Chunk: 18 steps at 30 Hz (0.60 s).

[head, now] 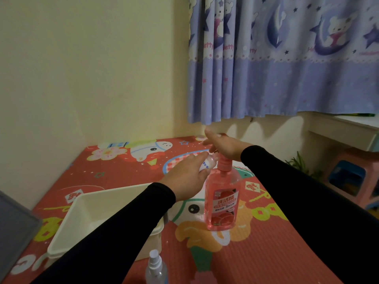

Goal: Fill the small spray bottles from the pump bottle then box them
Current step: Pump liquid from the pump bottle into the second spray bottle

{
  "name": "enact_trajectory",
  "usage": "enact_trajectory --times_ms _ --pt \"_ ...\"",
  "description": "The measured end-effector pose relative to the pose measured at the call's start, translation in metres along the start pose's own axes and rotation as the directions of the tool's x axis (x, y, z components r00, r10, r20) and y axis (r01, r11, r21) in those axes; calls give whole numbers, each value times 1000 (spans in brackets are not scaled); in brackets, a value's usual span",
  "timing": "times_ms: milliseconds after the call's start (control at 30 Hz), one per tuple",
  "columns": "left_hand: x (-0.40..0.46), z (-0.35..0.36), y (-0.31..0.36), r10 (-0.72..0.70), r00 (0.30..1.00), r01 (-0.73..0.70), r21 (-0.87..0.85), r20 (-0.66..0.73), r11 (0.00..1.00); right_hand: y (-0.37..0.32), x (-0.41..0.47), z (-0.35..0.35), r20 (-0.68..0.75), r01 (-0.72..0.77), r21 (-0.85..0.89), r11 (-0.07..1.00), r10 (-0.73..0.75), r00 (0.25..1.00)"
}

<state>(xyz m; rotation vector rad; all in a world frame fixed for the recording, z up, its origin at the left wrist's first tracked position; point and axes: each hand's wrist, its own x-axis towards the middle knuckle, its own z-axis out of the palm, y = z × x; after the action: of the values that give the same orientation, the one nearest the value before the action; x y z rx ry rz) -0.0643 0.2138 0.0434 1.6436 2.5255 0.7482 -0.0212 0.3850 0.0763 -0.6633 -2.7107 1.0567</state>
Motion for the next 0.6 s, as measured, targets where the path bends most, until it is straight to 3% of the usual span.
enact_trajectory --times_ms 600 --pt "1 -6 -3 -7 1000 6 32 23 999 2 7 -1 15 -17 17 1000 17 1000"
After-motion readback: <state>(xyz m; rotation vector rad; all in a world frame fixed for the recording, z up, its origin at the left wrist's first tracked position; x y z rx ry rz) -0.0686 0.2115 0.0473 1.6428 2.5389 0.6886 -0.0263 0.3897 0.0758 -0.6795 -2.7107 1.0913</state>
